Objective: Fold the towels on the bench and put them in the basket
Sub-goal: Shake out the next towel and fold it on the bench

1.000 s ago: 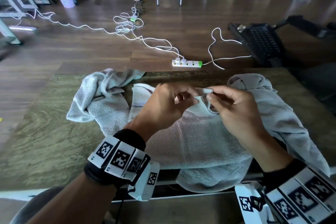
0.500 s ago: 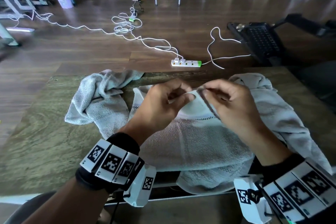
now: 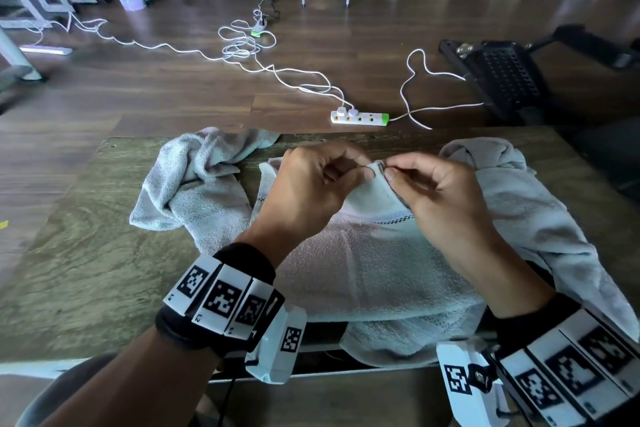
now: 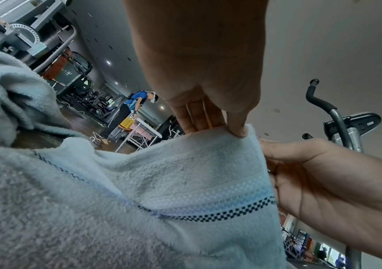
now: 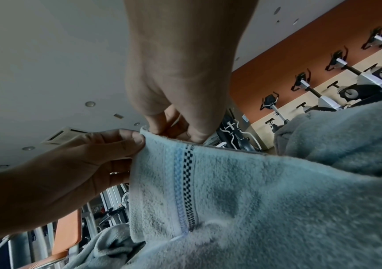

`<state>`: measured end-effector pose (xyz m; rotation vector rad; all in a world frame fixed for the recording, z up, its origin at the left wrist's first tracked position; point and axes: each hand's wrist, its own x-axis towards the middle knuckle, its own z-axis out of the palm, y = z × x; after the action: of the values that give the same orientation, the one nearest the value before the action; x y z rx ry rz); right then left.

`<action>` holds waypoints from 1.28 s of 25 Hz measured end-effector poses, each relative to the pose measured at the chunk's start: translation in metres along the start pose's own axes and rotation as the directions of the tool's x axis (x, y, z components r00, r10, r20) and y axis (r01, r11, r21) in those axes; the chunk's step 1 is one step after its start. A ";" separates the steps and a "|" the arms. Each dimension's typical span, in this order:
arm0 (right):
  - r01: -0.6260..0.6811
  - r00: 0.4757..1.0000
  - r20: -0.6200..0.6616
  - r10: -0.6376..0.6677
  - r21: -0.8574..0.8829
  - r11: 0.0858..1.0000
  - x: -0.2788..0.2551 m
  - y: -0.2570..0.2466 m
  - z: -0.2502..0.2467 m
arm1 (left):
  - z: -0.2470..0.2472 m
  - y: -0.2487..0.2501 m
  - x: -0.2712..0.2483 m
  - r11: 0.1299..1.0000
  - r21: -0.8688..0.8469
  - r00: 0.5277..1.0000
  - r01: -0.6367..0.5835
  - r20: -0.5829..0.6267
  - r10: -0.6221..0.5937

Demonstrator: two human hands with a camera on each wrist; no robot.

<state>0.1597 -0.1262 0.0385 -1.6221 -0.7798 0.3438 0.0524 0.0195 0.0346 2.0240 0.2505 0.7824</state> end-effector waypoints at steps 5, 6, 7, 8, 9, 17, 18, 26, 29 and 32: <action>0.031 0.999 -0.007 -0.031 -0.045 0.999 0.002 0.005 0.000 | 0.001 -0.001 0.001 0.997 0.079 1.000 0.006 -0.020 -0.005; 0.021 1.000 -0.003 -0.021 -0.037 0.999 0.002 0.005 0.001 | 0.002 -0.001 0.002 0.995 0.095 1.000 -0.003 -0.021 0.005; 0.010 1.000 0.002 -0.010 -0.030 0.999 0.002 0.006 0.001 | 0.002 -0.002 0.002 0.995 0.102 1.000 -0.011 -0.019 0.013; 0.005 1.000 0.005 -0.005 -0.035 0.999 0.002 0.006 0.001 | 0.002 -0.002 0.002 0.995 0.098 1.000 -0.009 -0.015 0.011; 0.006 1.000 0.006 -0.006 -0.048 0.999 0.002 0.007 0.001 | 0.003 -0.002 0.002 0.996 0.091 1.000 0.000 -0.011 0.001; -0.003 1.000 0.002 0.003 -0.063 0.998 0.005 0.011 0.003 | 0.003 -0.001 0.002 0.994 0.109 1.000 0.024 -0.006 -0.024; -0.006 1.000 0.003 0.006 -0.060 0.998 0.005 0.011 0.003 | 0.003 -0.001 0.002 0.993 0.112 1.000 0.023 -0.007 -0.022; -0.019 1.000 0.019 0.020 -0.011 1.000 0.002 0.005 0.004 | 0.004 -0.003 0.003 0.990 0.142 1.000 0.017 -0.003 -0.017; -0.016 0.998 0.056 0.016 0.008 1.000 0.002 0.004 0.004 | 0.004 -0.003 0.004 0.990 0.143 1.000 0.003 0.000 -0.003; -0.021 0.998 0.063 0.022 -0.013 1.000 0.002 0.005 0.003 | 0.004 -0.005 0.004 0.990 0.143 1.000 -0.007 0.008 0.006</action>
<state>0.1613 -0.1228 0.0333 -1.6385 -0.8137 0.4080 0.0581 0.0213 0.0309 2.1627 0.3034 0.7800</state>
